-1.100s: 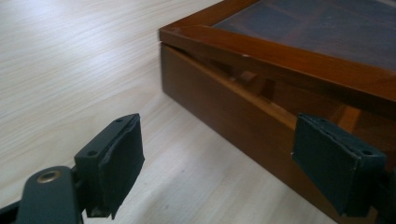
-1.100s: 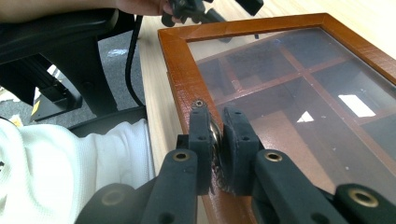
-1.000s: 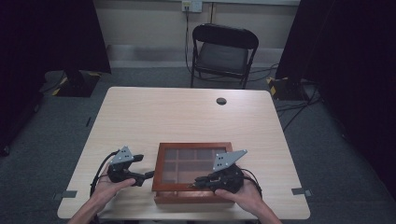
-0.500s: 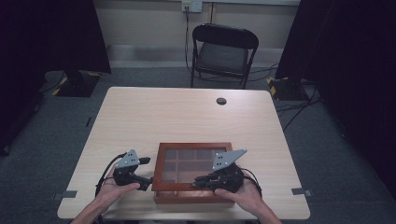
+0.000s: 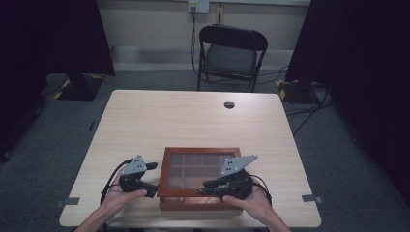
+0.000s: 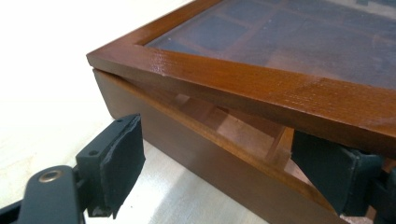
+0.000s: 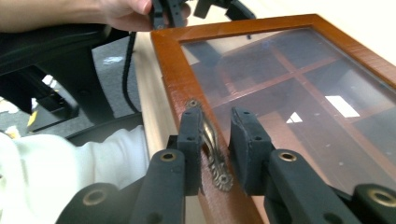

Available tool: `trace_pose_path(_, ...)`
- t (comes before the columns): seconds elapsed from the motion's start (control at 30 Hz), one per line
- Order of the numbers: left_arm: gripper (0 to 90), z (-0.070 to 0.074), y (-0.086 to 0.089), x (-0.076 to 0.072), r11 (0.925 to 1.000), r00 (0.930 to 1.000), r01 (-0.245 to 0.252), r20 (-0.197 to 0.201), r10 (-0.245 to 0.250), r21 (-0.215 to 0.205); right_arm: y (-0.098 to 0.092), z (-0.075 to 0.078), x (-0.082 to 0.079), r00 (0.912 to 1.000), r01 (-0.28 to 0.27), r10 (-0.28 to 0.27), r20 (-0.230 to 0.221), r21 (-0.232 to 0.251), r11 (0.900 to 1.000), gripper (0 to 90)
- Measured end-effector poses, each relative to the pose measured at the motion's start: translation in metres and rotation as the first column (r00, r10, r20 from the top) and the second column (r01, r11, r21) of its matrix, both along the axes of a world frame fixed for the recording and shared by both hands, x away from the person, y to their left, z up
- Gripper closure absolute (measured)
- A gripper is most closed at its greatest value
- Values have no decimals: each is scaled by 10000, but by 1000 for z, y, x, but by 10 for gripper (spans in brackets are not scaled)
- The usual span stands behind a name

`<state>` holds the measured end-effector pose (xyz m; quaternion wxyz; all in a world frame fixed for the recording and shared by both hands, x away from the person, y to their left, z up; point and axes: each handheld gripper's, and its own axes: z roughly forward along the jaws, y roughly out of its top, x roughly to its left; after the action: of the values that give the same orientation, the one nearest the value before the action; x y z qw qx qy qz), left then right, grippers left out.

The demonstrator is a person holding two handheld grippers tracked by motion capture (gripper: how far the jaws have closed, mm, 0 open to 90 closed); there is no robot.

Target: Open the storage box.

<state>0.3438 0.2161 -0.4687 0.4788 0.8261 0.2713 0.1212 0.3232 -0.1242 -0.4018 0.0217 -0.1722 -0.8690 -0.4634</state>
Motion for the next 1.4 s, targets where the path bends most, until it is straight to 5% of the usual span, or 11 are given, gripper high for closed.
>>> trace_pose_path(0.27,175,3,2,0,9997,10000,-59,12,59,-247,-13,5,-1,9977,661,-666,143,313,9973,550)
trace_pose_path(0.57,182,11,3,4,9984,9999,-105,-9,105,-564,-37,6,5,9851,1710,-1719,84,644,9832,339)
trace_pose_path(0.97,185,26,2,11,9962,9998,-123,149,137,-862,-63,9,5,9692,2431,-2458,159,1000,9648,196)
trace_pose_path(1.07,181,28,1,13,9941,9996,-182,175,202,-1070,-65,10,6,9675,2489,-2523,201,1055,9628,182)
trace_pose_path(1.17,179,33,-3,14,9968,9996,23,299,1,-794,-67,12,7,9635,2615,-2661,299,1081,9591,156)
trace_pose_path(1.4,176,41,-11,19,9926,9996,25,292,10,-1211,-70,15,9,9567,2759,-2854,578,1333,9519,151)
